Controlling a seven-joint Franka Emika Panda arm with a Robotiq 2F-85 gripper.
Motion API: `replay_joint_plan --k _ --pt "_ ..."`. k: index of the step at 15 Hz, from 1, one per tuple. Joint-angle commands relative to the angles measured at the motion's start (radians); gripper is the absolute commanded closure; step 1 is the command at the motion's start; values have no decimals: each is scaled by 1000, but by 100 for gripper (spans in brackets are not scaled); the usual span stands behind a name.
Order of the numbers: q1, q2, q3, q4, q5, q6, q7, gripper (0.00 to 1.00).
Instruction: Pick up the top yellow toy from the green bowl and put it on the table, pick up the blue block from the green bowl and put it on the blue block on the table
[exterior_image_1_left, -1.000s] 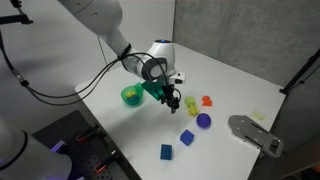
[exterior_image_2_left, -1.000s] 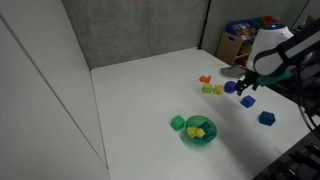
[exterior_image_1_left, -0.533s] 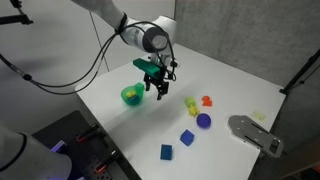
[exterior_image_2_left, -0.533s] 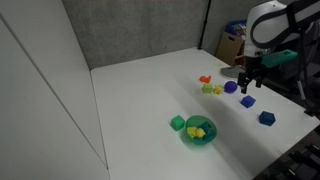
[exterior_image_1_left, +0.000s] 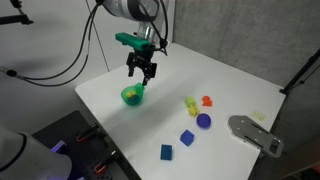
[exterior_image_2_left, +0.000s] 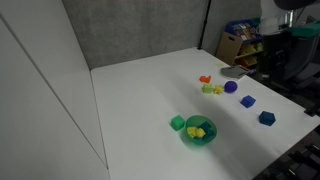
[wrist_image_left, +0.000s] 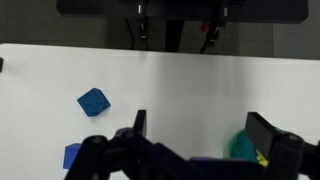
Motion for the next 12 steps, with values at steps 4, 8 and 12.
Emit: replay_joint_plan --k 4,8,12 --pt "-31 -240 17 -100 -17 -86 -67 0" --pt "-36 -377 15 -159 -13 -65 -71 0" --pt "-36 -461 14 -178 12 -32 -47 0"
